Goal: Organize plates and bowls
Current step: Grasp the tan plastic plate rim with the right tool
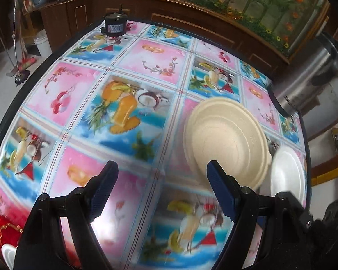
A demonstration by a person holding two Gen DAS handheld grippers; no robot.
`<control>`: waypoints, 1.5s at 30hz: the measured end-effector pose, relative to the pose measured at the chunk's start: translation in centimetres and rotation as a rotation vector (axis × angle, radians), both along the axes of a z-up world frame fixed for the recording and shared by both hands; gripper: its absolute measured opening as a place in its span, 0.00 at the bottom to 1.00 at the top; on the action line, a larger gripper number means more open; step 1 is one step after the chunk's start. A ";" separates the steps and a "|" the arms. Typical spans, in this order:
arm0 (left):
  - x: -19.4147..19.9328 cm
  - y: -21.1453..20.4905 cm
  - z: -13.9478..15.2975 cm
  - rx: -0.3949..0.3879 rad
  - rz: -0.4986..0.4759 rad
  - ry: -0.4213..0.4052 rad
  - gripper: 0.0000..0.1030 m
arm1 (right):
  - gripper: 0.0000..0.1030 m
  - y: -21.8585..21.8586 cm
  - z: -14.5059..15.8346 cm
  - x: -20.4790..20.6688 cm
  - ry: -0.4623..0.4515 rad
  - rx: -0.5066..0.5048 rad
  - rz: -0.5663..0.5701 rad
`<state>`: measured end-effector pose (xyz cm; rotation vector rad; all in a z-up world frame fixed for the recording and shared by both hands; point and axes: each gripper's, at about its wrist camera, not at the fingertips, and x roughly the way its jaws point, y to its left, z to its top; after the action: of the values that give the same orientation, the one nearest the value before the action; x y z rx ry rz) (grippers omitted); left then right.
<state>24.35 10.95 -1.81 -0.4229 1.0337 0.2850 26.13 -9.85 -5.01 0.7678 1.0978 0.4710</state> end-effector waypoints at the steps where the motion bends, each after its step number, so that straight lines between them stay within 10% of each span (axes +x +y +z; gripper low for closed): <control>1: 0.4 0.1 -0.2 -0.009 0.001 0.002 0.79 | 0.81 0.2 -0.3 0.4 0.007 -0.004 -0.003; 14: 3.6 -1.1 -2.1 -0.026 -0.024 0.001 0.77 | 0.62 0.6 -2.8 3.6 0.041 -0.081 -0.041; 21: 3.9 -1.9 -3.2 0.006 -0.057 0.034 0.42 | 0.48 0.5 -3.8 4.1 0.060 -0.112 -0.048; 24: 3.9 -2.4 -3.8 0.039 -0.070 0.059 0.14 | 0.24 0.6 -4.0 4.1 0.057 -0.131 -0.042; 45: -7.2 -4.9 0.7 0.134 -0.056 -0.078 0.14 | 0.13 0.1 -0.5 -5.5 -0.063 -0.135 0.026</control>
<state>17.15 6.01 -1.10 -0.2812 0.9427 0.2843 20.65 -9.79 -5.47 0.6173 1.0700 0.4356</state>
